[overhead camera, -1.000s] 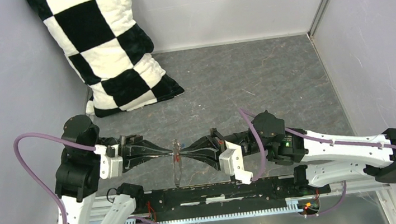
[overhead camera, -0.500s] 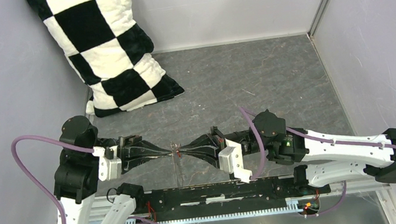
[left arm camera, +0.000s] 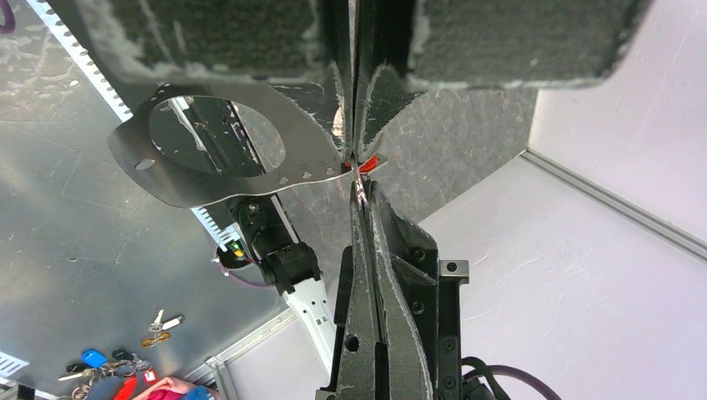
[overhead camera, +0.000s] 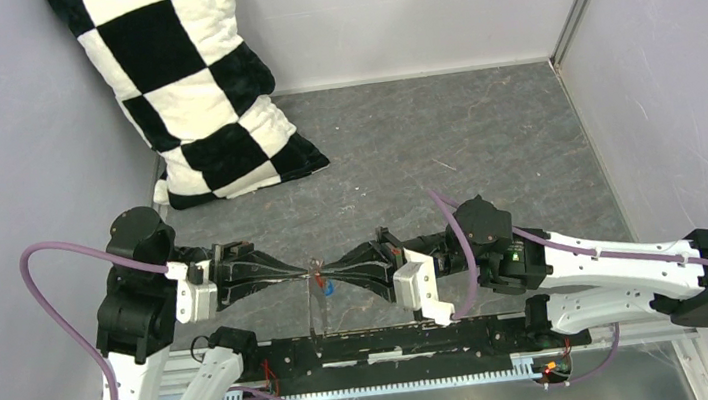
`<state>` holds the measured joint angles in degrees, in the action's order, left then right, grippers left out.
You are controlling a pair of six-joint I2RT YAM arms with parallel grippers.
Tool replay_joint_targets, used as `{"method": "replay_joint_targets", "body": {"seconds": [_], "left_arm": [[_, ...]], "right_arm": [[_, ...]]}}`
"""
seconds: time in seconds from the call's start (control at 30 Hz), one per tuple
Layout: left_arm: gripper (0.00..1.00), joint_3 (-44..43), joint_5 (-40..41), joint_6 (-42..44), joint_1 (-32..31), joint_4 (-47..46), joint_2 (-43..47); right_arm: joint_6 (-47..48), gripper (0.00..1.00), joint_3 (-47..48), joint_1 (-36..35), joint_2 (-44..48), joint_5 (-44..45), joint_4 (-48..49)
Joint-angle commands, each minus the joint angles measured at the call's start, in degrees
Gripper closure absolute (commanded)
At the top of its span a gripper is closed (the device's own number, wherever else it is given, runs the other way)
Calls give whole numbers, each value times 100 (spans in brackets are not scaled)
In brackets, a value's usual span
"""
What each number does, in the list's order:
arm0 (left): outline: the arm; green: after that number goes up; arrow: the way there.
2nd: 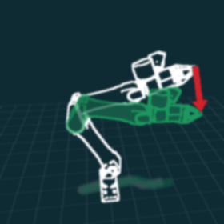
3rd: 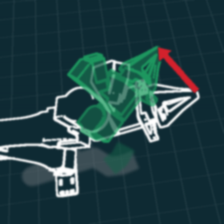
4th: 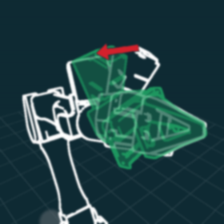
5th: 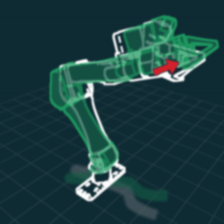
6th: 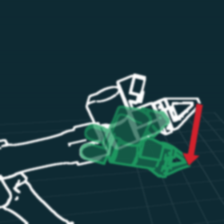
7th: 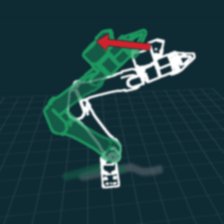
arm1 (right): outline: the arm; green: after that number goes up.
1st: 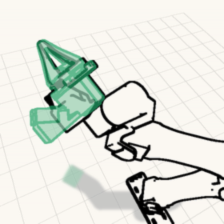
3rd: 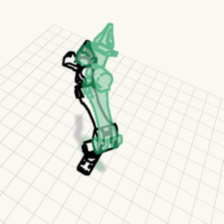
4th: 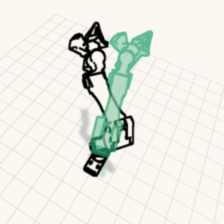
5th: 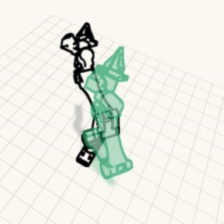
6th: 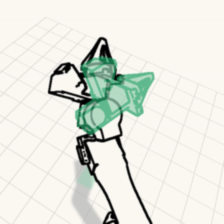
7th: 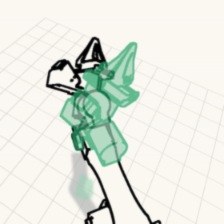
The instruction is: Put the keys on the keyring
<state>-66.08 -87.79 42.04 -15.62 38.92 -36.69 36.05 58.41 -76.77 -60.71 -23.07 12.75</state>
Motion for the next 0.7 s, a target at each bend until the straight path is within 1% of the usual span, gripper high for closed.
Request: {"method": "replay_joint_targets", "body": {"seconds": [0.0,0.67], "left_arm": [[98,-133,-473,-65,-20,-72,49],[98,-142,-265,-216,-20,-77,4]], "right_arm": [[-107,100,293,-27,59,-133,222],[-146,100,375,-44,44,-348,242]]}}
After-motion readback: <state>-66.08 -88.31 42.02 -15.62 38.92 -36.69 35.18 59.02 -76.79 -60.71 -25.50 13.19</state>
